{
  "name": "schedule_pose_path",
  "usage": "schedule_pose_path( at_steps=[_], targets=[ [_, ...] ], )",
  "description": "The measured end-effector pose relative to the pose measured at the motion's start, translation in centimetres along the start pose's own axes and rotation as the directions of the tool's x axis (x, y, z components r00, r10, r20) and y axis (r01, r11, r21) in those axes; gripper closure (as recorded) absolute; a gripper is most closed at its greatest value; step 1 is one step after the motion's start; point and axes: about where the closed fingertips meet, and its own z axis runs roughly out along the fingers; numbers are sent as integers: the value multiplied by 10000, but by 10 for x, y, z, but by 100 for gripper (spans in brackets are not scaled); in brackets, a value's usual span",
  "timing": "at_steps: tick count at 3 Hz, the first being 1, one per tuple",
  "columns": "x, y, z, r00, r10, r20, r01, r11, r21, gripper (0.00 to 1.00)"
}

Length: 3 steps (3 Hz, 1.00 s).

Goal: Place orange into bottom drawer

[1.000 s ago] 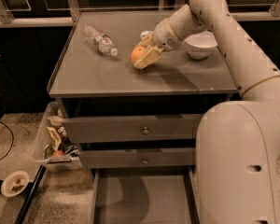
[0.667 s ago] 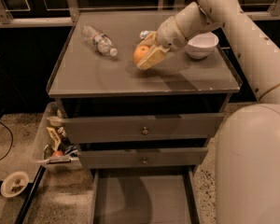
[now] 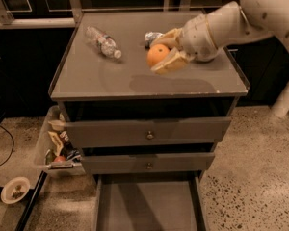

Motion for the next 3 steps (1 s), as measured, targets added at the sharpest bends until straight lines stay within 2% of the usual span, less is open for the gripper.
schedule_pose_path(
  at_steps=[1, 2, 3],
  targets=[
    [-17, 30, -7, 9919, -906, 892, 801, 9902, 1148, 100],
    [25, 77, -25, 9978, -586, 319, 519, 9824, 1793, 100],
    [88, 137, -43, 9963, 573, -646, -460, 9852, 1651, 100]
  ],
)
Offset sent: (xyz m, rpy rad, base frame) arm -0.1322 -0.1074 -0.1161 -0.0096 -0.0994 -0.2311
